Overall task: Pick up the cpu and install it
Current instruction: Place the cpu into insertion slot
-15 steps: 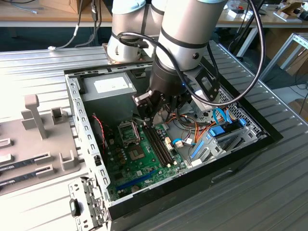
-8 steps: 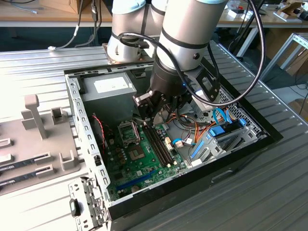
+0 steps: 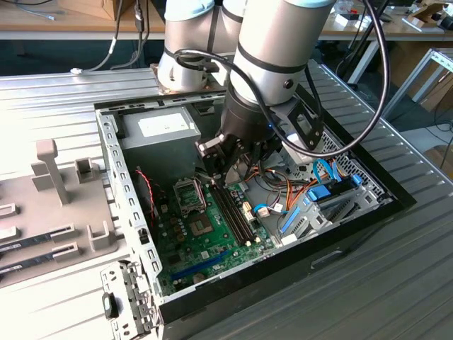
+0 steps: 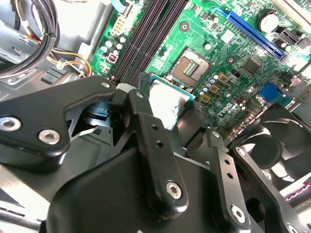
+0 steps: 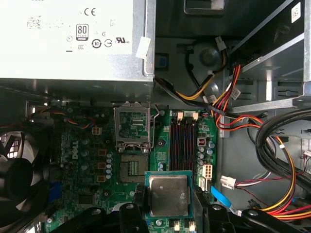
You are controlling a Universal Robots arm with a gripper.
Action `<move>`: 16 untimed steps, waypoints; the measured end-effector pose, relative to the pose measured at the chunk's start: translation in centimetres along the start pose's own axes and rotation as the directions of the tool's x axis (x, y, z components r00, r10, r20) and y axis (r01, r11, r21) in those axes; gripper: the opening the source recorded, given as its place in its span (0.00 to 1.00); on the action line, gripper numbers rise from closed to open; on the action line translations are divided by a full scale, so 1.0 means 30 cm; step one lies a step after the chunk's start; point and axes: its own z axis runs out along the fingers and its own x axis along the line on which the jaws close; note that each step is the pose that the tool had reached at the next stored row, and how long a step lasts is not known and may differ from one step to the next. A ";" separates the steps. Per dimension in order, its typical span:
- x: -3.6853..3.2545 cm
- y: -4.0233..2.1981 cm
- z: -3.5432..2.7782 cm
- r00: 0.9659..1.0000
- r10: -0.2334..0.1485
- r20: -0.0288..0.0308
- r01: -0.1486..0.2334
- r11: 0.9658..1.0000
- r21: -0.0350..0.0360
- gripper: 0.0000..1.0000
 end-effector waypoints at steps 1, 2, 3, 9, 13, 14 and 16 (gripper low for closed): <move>0.000 0.000 0.000 1.000 0.000 0.000 0.000 1.000 0.000 0.47; 0.000 0.000 0.001 1.000 0.000 0.000 0.000 1.000 0.000 0.47; 0.000 0.000 0.002 1.000 0.000 0.000 0.000 1.000 0.000 0.47; 0.000 0.000 0.006 1.000 0.000 0.000 0.000 1.000 0.000 0.47; 0.001 0.000 0.013 1.000 0.000 0.000 0.000 1.000 0.000 0.47; 0.002 0.000 0.014 1.000 0.000 0.000 0.000 1.000 0.000 0.47; 0.005 0.000 0.017 1.000 0.000 0.000 0.000 1.000 0.000 0.47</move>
